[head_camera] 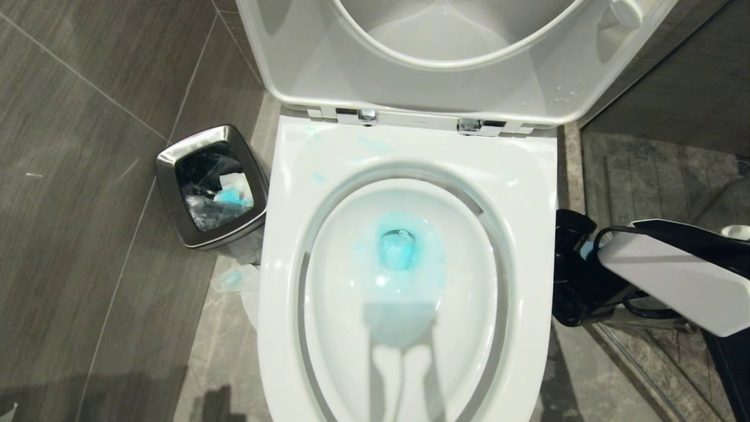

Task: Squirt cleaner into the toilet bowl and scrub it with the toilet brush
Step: Place the cleaning agent on the floor

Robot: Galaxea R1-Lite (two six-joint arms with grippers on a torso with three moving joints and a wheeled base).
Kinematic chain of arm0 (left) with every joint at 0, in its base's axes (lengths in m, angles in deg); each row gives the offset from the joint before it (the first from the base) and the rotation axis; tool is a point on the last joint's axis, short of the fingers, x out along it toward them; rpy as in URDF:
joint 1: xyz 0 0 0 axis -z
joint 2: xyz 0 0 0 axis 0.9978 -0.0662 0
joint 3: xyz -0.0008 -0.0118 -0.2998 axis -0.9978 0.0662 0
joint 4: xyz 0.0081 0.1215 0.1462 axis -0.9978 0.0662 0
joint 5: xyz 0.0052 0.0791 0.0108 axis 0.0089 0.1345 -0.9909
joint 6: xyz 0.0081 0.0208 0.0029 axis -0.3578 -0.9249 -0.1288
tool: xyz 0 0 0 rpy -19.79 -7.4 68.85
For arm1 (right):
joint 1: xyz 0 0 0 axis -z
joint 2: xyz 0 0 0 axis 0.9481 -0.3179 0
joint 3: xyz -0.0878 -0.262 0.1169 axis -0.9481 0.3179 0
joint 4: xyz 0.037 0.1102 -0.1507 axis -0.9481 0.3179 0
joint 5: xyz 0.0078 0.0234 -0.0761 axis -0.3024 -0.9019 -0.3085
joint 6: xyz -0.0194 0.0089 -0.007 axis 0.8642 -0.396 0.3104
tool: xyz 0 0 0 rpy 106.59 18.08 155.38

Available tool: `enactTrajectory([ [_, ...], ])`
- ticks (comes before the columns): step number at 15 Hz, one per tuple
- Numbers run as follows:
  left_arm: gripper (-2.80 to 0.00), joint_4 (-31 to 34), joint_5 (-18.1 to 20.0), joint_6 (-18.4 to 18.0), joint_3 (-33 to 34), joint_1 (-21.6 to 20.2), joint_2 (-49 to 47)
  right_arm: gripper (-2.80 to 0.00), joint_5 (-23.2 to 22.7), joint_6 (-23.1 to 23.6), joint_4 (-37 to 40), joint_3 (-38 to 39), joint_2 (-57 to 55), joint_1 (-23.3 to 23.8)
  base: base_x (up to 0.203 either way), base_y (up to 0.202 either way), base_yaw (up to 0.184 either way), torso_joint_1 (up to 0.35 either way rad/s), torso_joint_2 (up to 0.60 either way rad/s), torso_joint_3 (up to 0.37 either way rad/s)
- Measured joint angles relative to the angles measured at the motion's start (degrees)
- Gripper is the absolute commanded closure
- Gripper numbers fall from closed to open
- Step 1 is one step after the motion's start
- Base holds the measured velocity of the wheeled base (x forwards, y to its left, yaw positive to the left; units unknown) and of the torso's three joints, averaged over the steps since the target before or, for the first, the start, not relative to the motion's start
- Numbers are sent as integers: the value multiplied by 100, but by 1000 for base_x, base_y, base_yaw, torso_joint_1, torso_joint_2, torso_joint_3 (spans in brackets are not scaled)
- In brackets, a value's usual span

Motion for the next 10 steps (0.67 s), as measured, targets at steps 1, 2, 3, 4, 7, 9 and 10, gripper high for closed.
enactTrajectory([
  [1,0,0,0,0,0,-2,0,-280,7,-2,-81,135,63,2,0,0,0,2,8,115],
  [2,0,-2,2,-1,0,-2,0,-280,7,-2,-153,274,139,2,0,0,0,2,5,61],
  [3,0,0,1,-6,-2,-2,0,-280,9,-5,-169,382,205,2,0,0,0,7,2,41],
  [4,0,-2,0,-6,-4,-2,0,-280,10,-2,-181,450,253,2,0,0,0,1,2,31],
  [7,0,0,0,2,0,-2,0,-280,20,4,-192,717,470,6,0,0,0,0,0,0],
  [9,0,-2,0,5,1,-2,0,-280,38,17,-177,916,704,17,0,0,0,0,0,0],
  [10,0,-1,0,7,0,-2,0,-280,42,20,-169,1047,861,22,0,0,0,0,0,0],
])
